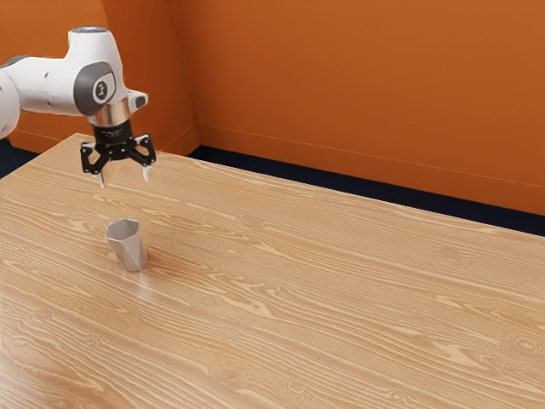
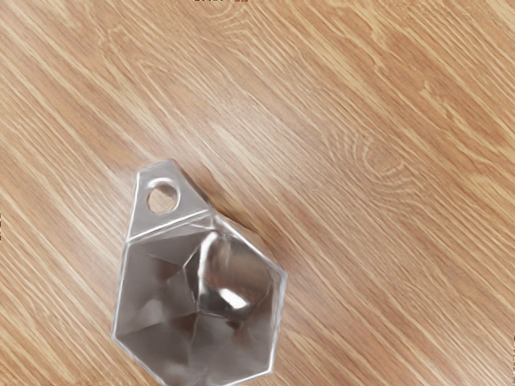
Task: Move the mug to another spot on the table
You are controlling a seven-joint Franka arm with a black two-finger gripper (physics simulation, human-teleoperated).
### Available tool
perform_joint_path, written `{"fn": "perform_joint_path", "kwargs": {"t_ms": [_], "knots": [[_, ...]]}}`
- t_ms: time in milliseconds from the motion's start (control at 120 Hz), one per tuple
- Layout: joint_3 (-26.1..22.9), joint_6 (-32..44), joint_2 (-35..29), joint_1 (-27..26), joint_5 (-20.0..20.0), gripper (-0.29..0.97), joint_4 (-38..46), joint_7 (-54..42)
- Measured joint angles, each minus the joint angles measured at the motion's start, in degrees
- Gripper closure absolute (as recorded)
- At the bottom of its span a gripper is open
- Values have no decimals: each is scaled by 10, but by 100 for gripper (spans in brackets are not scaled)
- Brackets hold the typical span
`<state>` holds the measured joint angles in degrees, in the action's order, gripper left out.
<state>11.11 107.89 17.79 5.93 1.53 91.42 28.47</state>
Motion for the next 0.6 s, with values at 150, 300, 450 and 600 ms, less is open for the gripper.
{"fn": "perform_joint_path", "kwargs": {"t_ms": [150, 300, 450, 600], "knots": [[36, 26, -2, -1, -33, 0, 16, 62], [57, 55, 24, 0, -48, 0, 26, 116], [60, 91, 44, 5, -71, 4, 60, 158], [57, 131, 72, 22, -79, 9, 60, 178]]}}
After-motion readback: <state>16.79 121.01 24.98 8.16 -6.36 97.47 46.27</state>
